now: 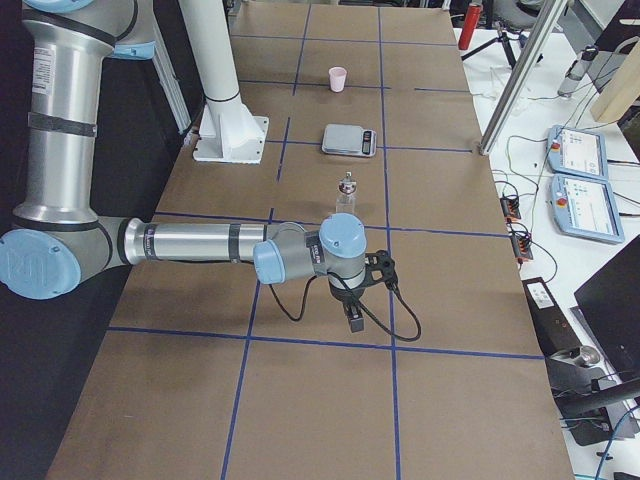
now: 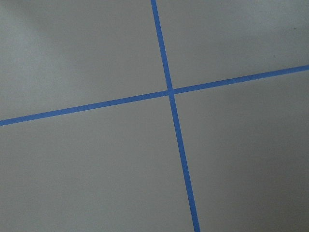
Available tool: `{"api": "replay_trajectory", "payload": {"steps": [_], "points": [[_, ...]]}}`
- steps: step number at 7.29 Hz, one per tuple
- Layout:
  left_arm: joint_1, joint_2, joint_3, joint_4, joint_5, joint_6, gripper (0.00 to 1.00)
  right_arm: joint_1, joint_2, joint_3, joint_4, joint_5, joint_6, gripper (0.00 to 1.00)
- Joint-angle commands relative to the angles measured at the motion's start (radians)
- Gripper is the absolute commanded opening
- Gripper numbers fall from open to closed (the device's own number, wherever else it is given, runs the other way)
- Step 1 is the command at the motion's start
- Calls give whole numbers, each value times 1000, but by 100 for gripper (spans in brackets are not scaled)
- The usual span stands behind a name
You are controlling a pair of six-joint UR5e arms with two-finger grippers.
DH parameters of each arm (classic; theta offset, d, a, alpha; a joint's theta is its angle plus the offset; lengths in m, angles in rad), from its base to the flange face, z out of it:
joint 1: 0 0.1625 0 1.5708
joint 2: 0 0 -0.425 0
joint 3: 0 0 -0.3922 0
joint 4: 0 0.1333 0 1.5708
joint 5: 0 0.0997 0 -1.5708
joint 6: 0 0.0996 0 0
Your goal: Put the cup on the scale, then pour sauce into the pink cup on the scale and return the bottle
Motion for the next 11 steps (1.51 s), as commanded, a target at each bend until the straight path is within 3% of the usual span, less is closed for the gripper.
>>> {"api": "replay_trajectory", "payload": {"steps": [1,3,5,6,7,9,10,11], "points": [[1,-8,-5,-36,-4,-4,100,1,15,5,89,-1,2,100],[1,-15,-10,-182,-4,-2,100,-1,50,13,92,-4,2,100],[1,-21,4,-487,-3,-5,100,-2,50,17,153,1,36,100],[1,-23,1,-531,-9,-33,100,-11,52,19,207,4,89,100],[1,-23,6,-556,-73,-53,100,-31,52,16,254,4,178,100],[17,-17,10,-643,-137,-83,100,-131,50,16,380,-7,403,100],[107,-23,13,-651,-267,-226,100,-158,49,17,402,-5,454,100],[181,-25,-19,-685,-259,-396,100,-168,49,17,402,-7,456,100]]}}
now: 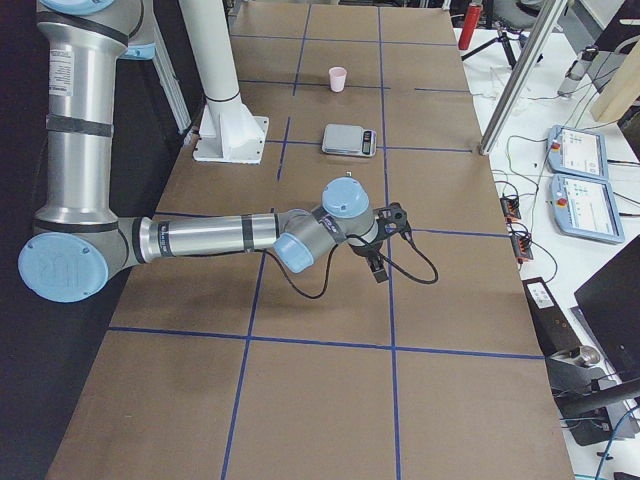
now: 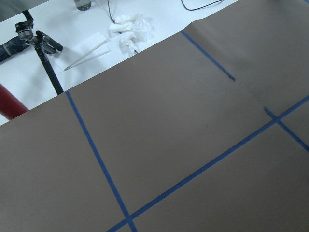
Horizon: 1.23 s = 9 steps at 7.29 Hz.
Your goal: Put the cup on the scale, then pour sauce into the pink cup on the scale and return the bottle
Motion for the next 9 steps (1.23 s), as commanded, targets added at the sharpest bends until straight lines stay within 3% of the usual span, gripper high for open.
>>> {"api": "replay_trajectory", "payload": {"steps": [1,2,4,6,7,9], "points": [[176,5,-77,-66,103,-346,100,-30,-1,1,19,-2,38,100],[278,13,-123,-67,273,-454,100,-31,-1,2,21,0,38,100],[453,17,-159,-65,447,-638,97,-34,-5,2,21,0,38,100],[650,19,-163,-64,646,-863,70,-34,-7,1,21,0,38,100],[749,17,-163,-60,740,-974,64,-34,-8,1,21,0,38,100],[871,1,-163,-42,836,-1073,63,-34,-10,1,22,-2,38,100]]}}
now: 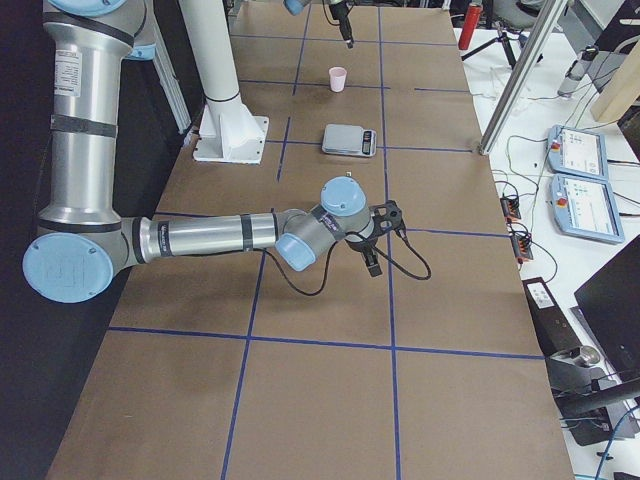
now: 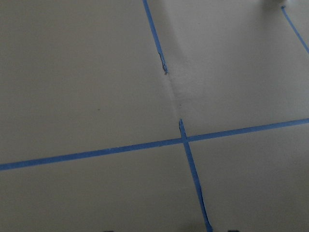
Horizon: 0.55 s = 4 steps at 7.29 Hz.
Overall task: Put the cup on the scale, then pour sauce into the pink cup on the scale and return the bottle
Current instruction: 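Move the left gripper to the pink cup and grasp it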
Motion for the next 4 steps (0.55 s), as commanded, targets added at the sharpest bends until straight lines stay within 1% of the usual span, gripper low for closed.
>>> {"api": "replay_trajectory", "payload": {"steps": [1,2,4], "points": [[121,-46,0,74,100,-100,63,0,-1,0,1,0,0,100],[137,-81,0,144,116,-103,63,0,-1,0,1,0,0,100],[171,-81,1,156,138,-101,56,0,-1,0,1,-1,0,100]]}}
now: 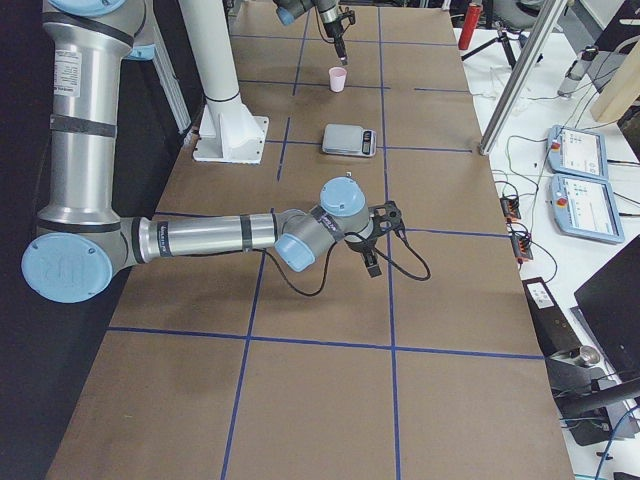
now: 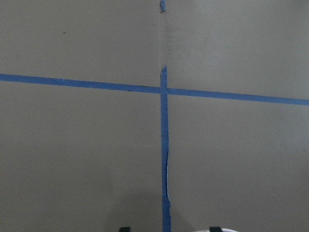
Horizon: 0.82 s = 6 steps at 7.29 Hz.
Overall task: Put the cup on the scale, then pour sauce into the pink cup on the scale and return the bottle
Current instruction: 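Move the left gripper to the pink cup and grasp it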
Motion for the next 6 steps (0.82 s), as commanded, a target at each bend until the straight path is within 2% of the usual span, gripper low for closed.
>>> {"api": "replay_trajectory", "payload": {"steps": [1,2,3,4,6], "points": [[57,-6,6,28,33,-2,50,0,-2,-1,0,0,0,100],[74,-6,3,41,37,-4,45,0,-2,-2,0,0,0,100],[88,-6,4,42,42,-2,35,0,-2,0,0,0,0,100],[88,-3,1,44,40,-2,0,0,-2,-1,0,1,0,100],[87,-9,-20,64,36,10,0,0,-2,-1,0,1,0,100]]}}
